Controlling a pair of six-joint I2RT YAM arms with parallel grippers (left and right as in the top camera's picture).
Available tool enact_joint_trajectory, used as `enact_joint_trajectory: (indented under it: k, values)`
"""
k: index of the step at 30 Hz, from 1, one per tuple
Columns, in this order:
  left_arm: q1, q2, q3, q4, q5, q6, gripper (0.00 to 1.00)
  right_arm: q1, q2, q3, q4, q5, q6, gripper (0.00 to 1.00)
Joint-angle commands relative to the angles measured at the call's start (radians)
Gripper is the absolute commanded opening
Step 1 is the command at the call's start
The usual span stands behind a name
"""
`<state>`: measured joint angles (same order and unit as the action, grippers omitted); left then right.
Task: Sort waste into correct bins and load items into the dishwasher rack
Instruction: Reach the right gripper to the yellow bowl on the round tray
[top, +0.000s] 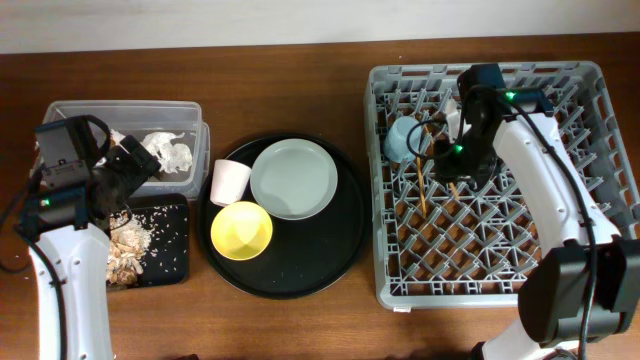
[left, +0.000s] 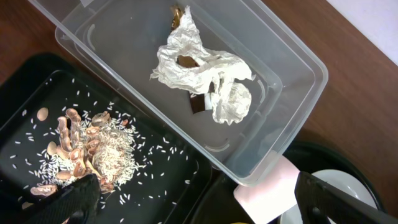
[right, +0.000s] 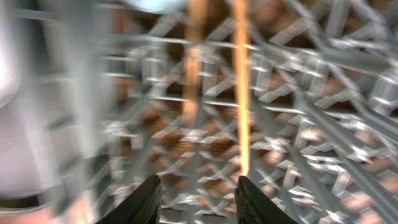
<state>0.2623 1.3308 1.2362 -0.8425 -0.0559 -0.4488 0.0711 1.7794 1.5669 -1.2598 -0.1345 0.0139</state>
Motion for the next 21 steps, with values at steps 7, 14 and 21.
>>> enact_joint_trajectory:
  k: [7,14,21]
  values:
    - [0.003,-0.011,0.009,-0.001,0.005,0.005,0.99,0.327,-0.006,0.127,0.064,-0.333,-0.059,0.40]
    - [0.003,-0.011,0.009,-0.001,0.005,0.005,0.99,0.694,0.013,0.126,0.221,-0.203,-0.008,0.40]
    - [0.003,-0.011,0.009,-0.001,0.005,0.005,0.99,0.917,0.117,0.126,0.379,0.032,-0.006,0.41]
